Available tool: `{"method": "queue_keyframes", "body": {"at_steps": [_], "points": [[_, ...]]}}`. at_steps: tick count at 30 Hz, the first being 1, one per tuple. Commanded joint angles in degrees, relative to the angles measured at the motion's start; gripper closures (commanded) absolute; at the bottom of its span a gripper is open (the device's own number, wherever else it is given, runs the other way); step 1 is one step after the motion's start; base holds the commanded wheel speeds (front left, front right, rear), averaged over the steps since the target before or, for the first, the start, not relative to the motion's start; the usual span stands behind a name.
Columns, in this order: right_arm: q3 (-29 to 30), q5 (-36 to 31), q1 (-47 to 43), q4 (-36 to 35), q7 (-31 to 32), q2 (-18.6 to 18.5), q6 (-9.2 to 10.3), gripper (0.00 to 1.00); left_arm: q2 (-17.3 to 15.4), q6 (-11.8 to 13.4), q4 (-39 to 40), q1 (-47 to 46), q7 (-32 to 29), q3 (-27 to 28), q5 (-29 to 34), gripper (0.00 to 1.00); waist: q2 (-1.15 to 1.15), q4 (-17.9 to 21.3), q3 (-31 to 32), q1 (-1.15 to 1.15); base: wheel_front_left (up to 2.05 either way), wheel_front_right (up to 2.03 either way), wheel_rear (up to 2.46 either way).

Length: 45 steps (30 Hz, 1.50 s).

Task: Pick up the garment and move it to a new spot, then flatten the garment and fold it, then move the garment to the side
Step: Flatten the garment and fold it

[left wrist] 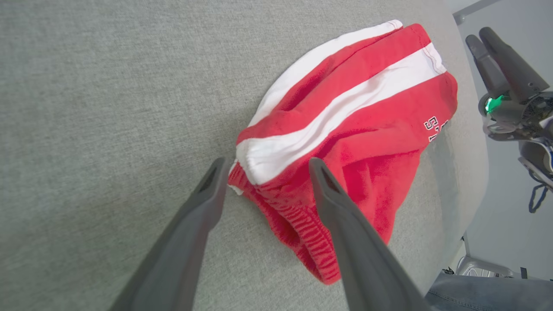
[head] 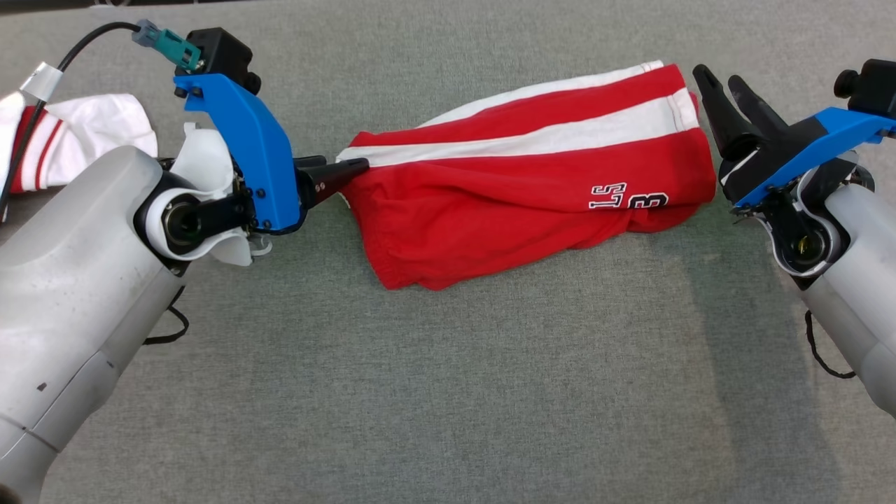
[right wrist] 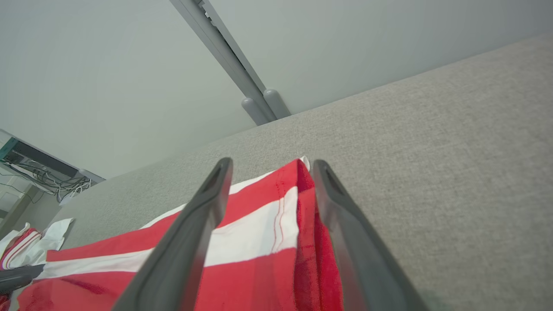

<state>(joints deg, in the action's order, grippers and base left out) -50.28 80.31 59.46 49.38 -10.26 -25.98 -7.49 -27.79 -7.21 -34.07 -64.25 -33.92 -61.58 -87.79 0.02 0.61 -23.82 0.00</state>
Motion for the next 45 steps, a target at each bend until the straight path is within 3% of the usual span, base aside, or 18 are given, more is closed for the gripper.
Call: {"method": "queue_keyframes", "body": {"at_steps": [1,8,12,15,24,28,33,37,45], "points": [[-0.2,-0.4,-0.2,-0.4,-1.9,-0.2,-0.01,0.0,-0.6,-0.4,1.2,0.3,0.4,-0.1,0.2,0.0,-0.02,0.0,0.9,0.0,0.0,0.0,0.0],[2.2,-2.3,-2.5,-1.4,-4.9,-1.3,-0.01,0.0,-3.7,-0.3,6.6,2.6,5.4,-1.8,4.5,0.0,-0.02,-0.3,3.6,0.0,0.0,0.0,0.0],[8.4,-7.0,-6.1,-2.7,-4.9,-0.3,-0.01,0.0,-7.0,-0.3,8.7,3.9,15.3,-2.4,10.9,0.0,-0.02,-0.2,5.4,0.0,0.0,0.0,0.0],[10.2,-9.8,-7.7,-2.1,-5.0,0.2,-0.01,0.0,-7.5,-0.2,8.7,5.9,23.5,-2.4,15.1,0.0,-0.02,-0.6,6.3,0.0,0.0,0.0,0.0],[8.7,-12.7,-8.0,7.3,-4.3,2.1,-0.01,0.0,-5.1,9.9,8.9,13.5,47.0,1.0,23.9,0.0,-0.02,-4.2,6.8,0.0,0.0,0.0,0.0],[7.3,-13.1,-5.6,12.3,-1.9,2.3,-0.01,0.0,-3.1,12.3,10.5,18.1,49.1,4.7,25.5,0.0,-0.02,-6.1,6.4,0.0,0.0,0.0,0.0],[5.6,-13.5,-2.7,16.9,2.5,1.7,-0.01,0.0,0.0,13.7,15.4,25.3,49.1,13.6,31.1,0.0,-0.02,-8.6,4.9,0.0,0.0,0.0,0.0],[4.8,-14.0,0.2,20.9,5.8,0.9,-0.01,0.0,2.8,13.2,18.4,30.0,49.2,19.1,34.7,0.0,-0.02,-10.6,3.2,0.0,0.0,0.0,0.0],[4.1,-11.6,-0.4,23.6,20.5,1.5,-0.01,0.0,7.5,11.3,19.1,36.5,49.2,26.8,41.2,0.0,-0.02,-12.8,1.9,0.0,0.0,0.0,0.0]]}}
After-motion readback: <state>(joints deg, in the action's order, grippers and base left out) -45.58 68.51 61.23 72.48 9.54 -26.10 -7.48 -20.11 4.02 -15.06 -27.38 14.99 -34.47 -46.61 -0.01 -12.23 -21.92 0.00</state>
